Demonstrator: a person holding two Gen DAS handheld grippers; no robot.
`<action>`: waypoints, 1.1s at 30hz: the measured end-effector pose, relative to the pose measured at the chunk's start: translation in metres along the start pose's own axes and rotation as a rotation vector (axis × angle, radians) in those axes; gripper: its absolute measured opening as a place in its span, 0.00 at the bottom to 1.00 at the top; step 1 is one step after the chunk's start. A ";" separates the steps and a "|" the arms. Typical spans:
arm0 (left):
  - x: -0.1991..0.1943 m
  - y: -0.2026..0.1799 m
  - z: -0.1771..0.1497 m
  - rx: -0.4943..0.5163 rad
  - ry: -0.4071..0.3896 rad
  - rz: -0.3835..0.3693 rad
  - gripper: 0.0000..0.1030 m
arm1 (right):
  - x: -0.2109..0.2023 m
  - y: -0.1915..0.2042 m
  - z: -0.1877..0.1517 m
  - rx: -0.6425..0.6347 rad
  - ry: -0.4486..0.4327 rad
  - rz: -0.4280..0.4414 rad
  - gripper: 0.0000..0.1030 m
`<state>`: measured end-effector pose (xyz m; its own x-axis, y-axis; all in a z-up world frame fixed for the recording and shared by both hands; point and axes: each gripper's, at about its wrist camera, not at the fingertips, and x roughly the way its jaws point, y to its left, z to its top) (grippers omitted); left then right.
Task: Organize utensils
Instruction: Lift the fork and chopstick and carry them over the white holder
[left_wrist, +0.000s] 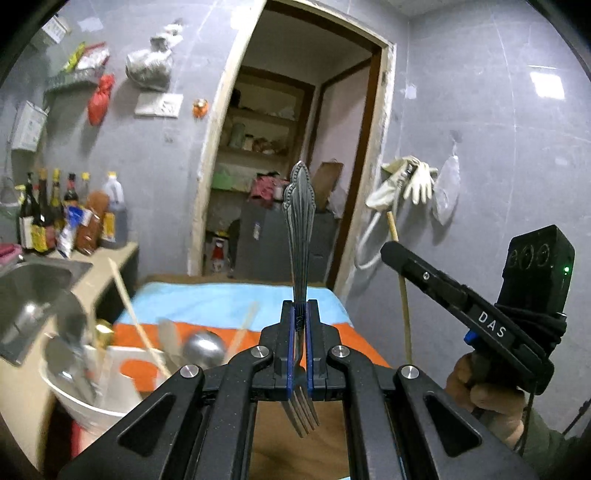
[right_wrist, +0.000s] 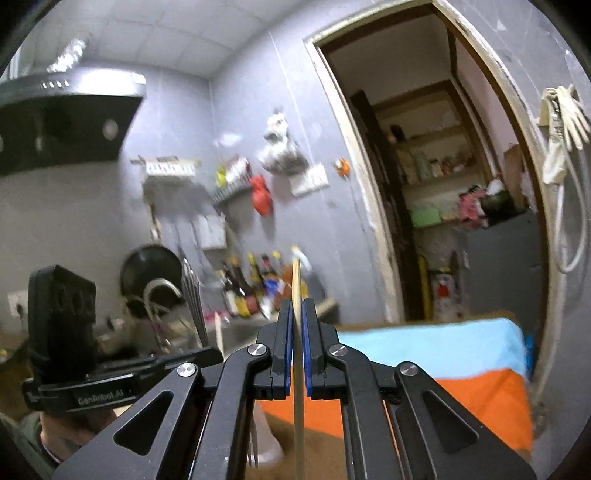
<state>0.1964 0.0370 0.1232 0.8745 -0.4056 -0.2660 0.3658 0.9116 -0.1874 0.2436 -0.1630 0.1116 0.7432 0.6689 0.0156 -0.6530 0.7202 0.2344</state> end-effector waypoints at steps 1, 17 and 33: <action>-0.004 0.004 0.004 0.002 -0.005 0.011 0.03 | 0.004 0.004 0.003 0.002 -0.020 0.015 0.03; -0.076 0.087 0.033 -0.055 -0.109 0.223 0.03 | 0.079 0.061 0.006 0.048 -0.200 0.155 0.03; -0.048 0.136 -0.010 -0.080 -0.175 0.373 0.03 | 0.106 0.057 -0.034 0.028 -0.303 -0.010 0.03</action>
<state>0.2008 0.1797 0.1011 0.9859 -0.0253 -0.1656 -0.0056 0.9830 -0.1833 0.2804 -0.0449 0.0935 0.7620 0.5731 0.3016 -0.6442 0.7183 0.2628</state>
